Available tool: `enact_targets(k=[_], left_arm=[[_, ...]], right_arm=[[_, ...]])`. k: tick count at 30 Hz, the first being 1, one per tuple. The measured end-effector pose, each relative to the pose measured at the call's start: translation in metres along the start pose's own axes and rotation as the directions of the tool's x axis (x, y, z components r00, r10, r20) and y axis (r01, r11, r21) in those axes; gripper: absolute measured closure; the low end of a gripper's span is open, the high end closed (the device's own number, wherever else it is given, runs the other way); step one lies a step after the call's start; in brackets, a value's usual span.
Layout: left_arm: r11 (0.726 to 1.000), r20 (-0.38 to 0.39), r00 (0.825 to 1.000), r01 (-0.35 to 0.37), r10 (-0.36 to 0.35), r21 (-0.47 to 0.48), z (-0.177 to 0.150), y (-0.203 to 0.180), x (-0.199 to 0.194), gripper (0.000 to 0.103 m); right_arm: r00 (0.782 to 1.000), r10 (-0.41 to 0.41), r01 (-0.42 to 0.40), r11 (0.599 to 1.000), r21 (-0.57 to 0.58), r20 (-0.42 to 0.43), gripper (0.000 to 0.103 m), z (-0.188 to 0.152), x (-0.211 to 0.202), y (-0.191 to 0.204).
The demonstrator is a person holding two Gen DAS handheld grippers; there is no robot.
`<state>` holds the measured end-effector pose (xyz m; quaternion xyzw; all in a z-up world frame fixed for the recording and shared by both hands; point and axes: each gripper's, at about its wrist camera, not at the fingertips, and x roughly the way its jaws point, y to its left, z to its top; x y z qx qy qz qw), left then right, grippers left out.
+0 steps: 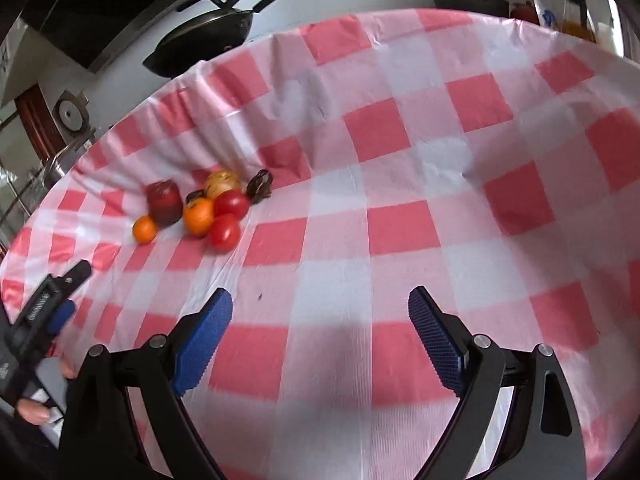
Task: Organize fruits
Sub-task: 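Move both tools back over the fruit cluster on the table, then grasp a red tomato with the right tool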
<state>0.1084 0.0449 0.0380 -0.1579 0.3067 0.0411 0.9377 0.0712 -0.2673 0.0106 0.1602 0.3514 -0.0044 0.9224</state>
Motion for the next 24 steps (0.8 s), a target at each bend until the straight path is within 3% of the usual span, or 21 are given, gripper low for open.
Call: enact_targets(k=[2,5,9,12,17,20,22,24], left_arm=[[0.998,-0.021,1.000,0.011,-0.012,-0.061,0.009,0.003,0.015,0.002],[0.985,-0.025,0.999,0.033,-0.038,-0.171,0.021,0.019,0.030,0.002],[0.932,-0.024,0.991,0.117,-0.133,-0.344,0.019,0.053,0.039,0.002],[0.919,-0.030,0.984,0.152,-0.175,-0.364,0.018,0.060,0.043,0.002],[0.934,-0.021,0.985,0.154,-0.170,-0.323,0.017,0.053,0.040,0.002],[0.933,-0.026,0.985,0.153,-0.171,-0.325,0.017,0.053,0.042,0.002],[0.932,-0.034,0.984,0.153,-0.174,-0.329,0.017,0.053,0.043,0.002],[0.932,-0.037,0.984,0.155,-0.177,-0.329,0.017,0.053,0.043,0.002]], right_arm=[[1.000,0.003,-0.003,1.000,-0.027,-0.017,0.016,0.006,0.012,0.004],[0.994,0.068,-0.075,0.993,-0.094,-0.081,0.016,0.011,0.028,0.025],[0.994,0.082,-0.099,0.966,-0.240,-0.076,0.018,0.022,0.043,0.070],[0.992,0.054,-0.080,0.967,-0.243,-0.115,0.031,0.036,0.073,0.090],[0.986,-0.016,-0.033,0.957,-0.288,-0.166,0.042,0.046,0.108,0.117],[0.985,-0.080,0.024,0.941,-0.337,-0.152,0.049,0.045,0.113,0.126],[0.986,-0.092,0.041,0.943,-0.329,-0.139,0.071,0.044,0.111,0.123],[0.985,-0.110,0.063,0.946,-0.319,-0.130,0.070,0.042,0.106,0.118]])
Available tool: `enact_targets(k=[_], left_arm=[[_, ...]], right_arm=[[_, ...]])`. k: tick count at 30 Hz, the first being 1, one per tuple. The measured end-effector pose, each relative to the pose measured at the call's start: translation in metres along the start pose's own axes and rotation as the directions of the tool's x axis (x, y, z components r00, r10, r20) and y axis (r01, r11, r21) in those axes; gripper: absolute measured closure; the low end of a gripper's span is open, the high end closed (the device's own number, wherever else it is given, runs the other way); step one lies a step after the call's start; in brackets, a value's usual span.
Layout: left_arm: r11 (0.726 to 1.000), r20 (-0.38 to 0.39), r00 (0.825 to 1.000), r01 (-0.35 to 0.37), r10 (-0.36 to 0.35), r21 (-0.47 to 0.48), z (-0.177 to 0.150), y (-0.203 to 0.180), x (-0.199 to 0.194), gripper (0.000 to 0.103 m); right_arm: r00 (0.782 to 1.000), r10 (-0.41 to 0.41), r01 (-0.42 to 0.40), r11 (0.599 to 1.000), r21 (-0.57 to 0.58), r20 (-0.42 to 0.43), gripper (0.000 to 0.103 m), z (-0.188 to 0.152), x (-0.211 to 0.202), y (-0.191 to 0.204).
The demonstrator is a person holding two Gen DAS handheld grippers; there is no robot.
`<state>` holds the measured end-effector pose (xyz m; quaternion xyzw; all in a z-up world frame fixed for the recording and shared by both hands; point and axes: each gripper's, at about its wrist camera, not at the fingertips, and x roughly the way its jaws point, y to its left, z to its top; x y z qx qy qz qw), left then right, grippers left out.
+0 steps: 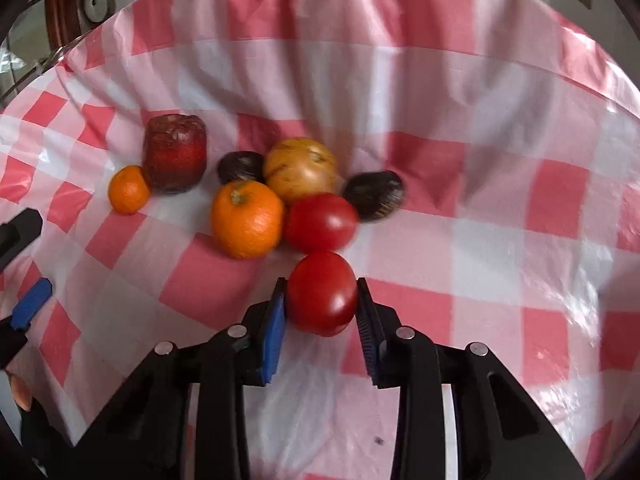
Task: Organize fruits
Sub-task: 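Grasp a red tomato with the right tool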
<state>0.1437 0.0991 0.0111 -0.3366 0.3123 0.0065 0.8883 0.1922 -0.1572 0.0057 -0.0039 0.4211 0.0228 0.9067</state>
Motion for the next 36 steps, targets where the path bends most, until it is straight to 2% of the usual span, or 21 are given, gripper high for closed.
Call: enact_targets(k=[3,6,8,11,13,15,17,19,21,24,27,30,33,36], left_arm=[[1.000,-0.003,1.000,0.005,-0.005,0.020,-0.002,-0.002,-0.002,0.002],[0.996,-0.026,1.000,0.019,-0.017,0.083,-0.006,-0.011,-0.001,0.002],[0.983,-0.050,0.999,0.032,-0.023,0.180,-0.012,-0.027,0.002,0.002],[0.947,-0.065,0.998,0.038,-0.018,0.319,-0.027,-0.051,0.002,0.002],[0.916,-0.098,0.995,0.062,-0.024,0.397,-0.038,-0.065,0.004,0.002],[0.898,-0.115,0.993,0.073,-0.025,0.435,-0.045,-0.073,0.006,0.002],[0.891,-0.155,0.988,0.091,-0.023,0.446,-0.049,-0.081,0.013,0.002],[0.898,-0.187,0.982,0.101,-0.021,0.429,-0.048,-0.085,0.023,0.002],[0.902,-0.197,0.980,0.086,-0.002,0.422,-0.047,-0.091,0.034,0.002],[0.884,-0.211,0.975,0.037,0.070,0.467,-0.048,-0.106,0.055,0.002],[0.857,-0.205,0.971,0.000,0.123,0.515,-0.048,-0.116,0.069,0.013],[0.840,-0.222,0.965,0.003,0.140,0.542,-0.046,-0.122,0.082,0.018],[0.828,-0.217,0.966,0.005,0.141,0.560,-0.043,-0.128,0.090,0.019],[0.794,-0.216,0.963,0.002,0.162,0.608,-0.044,-0.136,0.101,0.020]], right_arm=[[0.999,0.031,-0.037,0.989,0.142,0.045,0.070,-0.009,-0.012,-0.031],[0.993,0.043,-0.078,0.938,0.339,0.108,0.070,-0.019,-0.020,-0.079],[0.991,0.028,-0.083,0.899,0.430,0.133,0.070,-0.025,-0.022,-0.104],[0.988,0.047,-0.116,0.861,0.496,0.150,0.070,-0.032,-0.018,-0.118],[0.987,0.050,-0.121,0.855,0.504,0.152,0.070,-0.032,-0.018,-0.119],[0.987,0.053,-0.125,0.850,0.511,0.153,0.070,-0.032,-0.016,-0.119],[0.987,0.057,-0.126,0.846,0.518,0.148,0.070,-0.033,-0.015,-0.120],[0.988,0.057,-0.126,0.845,0.520,0.146,0.070,-0.032,-0.014,-0.120],[0.987,0.061,-0.130,0.844,0.520,0.146,0.070,-0.032,-0.016,-0.121],[0.988,0.063,-0.129,0.843,0.522,0.142,0.070,-0.034,-0.019,-0.125],[0.988,0.068,-0.129,0.845,0.519,0.135,0.070,-0.033,-0.016,-0.123],[0.989,0.071,-0.127,0.847,0.515,0.126,0.070,-0.032,-0.014,-0.121],[0.990,0.070,-0.124,0.849,0.514,0.123,0.069,-0.031,-0.013,-0.120],[0.990,0.070,-0.123,0.850,0.513,0.122,0.069,-0.031,-0.013,-0.119]])
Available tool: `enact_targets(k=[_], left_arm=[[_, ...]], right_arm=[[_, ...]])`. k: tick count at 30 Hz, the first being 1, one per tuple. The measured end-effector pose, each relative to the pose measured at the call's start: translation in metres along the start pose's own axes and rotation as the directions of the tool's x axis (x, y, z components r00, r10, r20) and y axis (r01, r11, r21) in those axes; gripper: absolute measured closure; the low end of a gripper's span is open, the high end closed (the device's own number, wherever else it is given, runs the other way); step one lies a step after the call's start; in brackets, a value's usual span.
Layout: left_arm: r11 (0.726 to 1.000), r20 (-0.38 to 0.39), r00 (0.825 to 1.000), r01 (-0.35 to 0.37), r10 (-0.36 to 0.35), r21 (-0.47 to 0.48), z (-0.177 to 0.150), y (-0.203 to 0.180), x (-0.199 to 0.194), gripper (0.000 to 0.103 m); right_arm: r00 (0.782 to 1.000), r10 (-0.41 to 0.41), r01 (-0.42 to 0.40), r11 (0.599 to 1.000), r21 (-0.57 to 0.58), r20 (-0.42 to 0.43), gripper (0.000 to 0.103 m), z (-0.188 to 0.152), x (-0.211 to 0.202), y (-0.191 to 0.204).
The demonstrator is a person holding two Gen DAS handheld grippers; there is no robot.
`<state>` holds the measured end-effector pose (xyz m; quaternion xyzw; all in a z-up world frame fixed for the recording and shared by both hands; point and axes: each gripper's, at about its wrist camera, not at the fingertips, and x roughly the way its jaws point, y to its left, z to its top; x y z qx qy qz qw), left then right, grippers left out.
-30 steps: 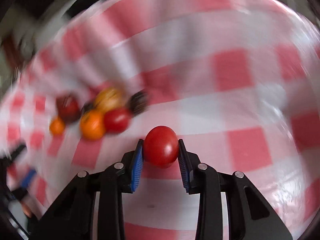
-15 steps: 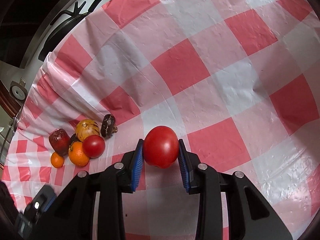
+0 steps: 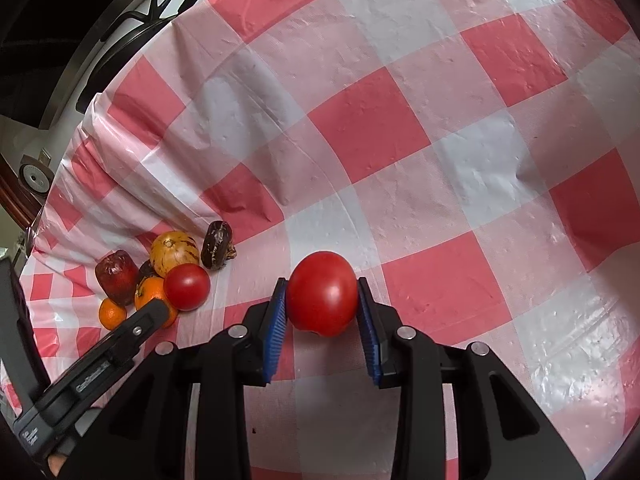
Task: Organize fruits
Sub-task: 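Grasp a red tomato with the right tool, then grasp the orange with the left tool while the right tool holds the tomato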
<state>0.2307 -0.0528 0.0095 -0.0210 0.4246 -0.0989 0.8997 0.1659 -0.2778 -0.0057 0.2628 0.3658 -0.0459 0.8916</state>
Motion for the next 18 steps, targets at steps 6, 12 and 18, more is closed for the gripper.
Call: enact_targets(k=[6,12,18], left_arm=[[0.998,-0.020,1.000,-0.008,0.009,0.057,0.008,-0.007,0.014,0.040],[0.995,-0.021,1.000,0.005,-0.003,0.097,0.007,-0.008,0.016,0.058],[0.999,0.058,0.997,0.045,-0.046,0.024,-0.015,0.013,-0.034,0.058]], right_arm=[[1.000,0.000,0.000,1.000,0.001,0.000,0.069,0.001,0.000,0.000],[1.000,-0.001,0.001,1.000,0.000,-0.001,0.069,0.001,0.000,0.000],[1.000,0.016,-0.016,1.000,0.007,-0.002,0.069,0.002,0.001,0.000]])
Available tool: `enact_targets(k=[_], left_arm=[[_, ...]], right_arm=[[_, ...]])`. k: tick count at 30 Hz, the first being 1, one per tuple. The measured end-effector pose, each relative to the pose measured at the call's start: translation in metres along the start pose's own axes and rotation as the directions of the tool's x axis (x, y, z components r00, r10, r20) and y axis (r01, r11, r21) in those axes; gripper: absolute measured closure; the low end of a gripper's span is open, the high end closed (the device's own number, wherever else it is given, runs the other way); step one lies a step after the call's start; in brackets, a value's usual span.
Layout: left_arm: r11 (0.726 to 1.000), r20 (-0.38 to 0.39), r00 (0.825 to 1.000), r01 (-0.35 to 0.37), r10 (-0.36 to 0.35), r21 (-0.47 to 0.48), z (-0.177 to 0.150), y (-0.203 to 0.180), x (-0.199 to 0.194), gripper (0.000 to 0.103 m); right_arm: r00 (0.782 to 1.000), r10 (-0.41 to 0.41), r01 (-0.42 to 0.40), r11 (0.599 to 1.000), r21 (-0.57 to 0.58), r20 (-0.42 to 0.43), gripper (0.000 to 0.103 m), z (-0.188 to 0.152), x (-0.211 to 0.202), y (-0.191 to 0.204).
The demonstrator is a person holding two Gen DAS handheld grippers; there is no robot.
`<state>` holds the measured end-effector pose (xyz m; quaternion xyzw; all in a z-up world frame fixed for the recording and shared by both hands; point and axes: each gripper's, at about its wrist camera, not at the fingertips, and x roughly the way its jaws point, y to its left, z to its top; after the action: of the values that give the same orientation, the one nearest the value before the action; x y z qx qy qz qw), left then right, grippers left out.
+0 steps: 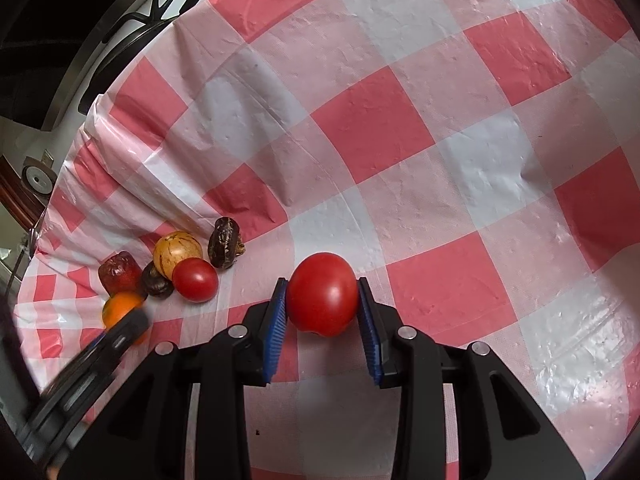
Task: Organize fruits
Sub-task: 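Grasp the orange with the left tool while the right tool holds the tomato, then carry the tomato and orange over the white box with both tools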
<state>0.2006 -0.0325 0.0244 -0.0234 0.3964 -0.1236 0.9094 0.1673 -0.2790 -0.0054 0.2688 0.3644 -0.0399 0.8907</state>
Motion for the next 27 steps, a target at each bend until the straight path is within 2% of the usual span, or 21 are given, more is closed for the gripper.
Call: enact_targets(k=[3,6,9,11,13,27], left_arm=[[1.000,0.008,1.000,0.013,-0.013,-0.022,-0.038,0.012,-0.046,0.058],[0.998,-0.009,1.000,0.006,-0.007,-0.069,-0.078,0.027,-0.076,0.058],[0.983,-0.003,1.000,0.006,-0.007,-0.181,-0.108,0.047,-0.095,0.058],[0.973,0.073,0.997,0.025,-0.009,-0.228,-0.109,0.059,-0.107,0.058],[0.974,0.110,0.994,0.008,0.018,-0.226,-0.107,0.061,-0.110,0.058],[0.956,0.047,0.997,0.073,-0.063,-0.282,-0.097,0.068,-0.090,0.058]], right_arm=[[1.000,0.002,-0.002,1.000,0.001,-0.001,0.069,0.000,0.000,0.000],[1.000,0.002,-0.002,1.000,0.000,-0.001,0.069,0.000,0.000,0.000],[1.000,0.001,-0.001,1.000,-0.001,-0.001,0.069,0.000,-0.001,0.000],[1.000,0.002,-0.002,1.000,-0.001,-0.001,0.069,0.000,-0.001,0.000],[1.000,0.001,-0.001,1.000,-0.001,0.000,0.069,0.000,-0.001,0.000],[1.000,0.013,-0.013,1.000,0.002,0.008,0.069,-0.001,-0.002,-0.002]])
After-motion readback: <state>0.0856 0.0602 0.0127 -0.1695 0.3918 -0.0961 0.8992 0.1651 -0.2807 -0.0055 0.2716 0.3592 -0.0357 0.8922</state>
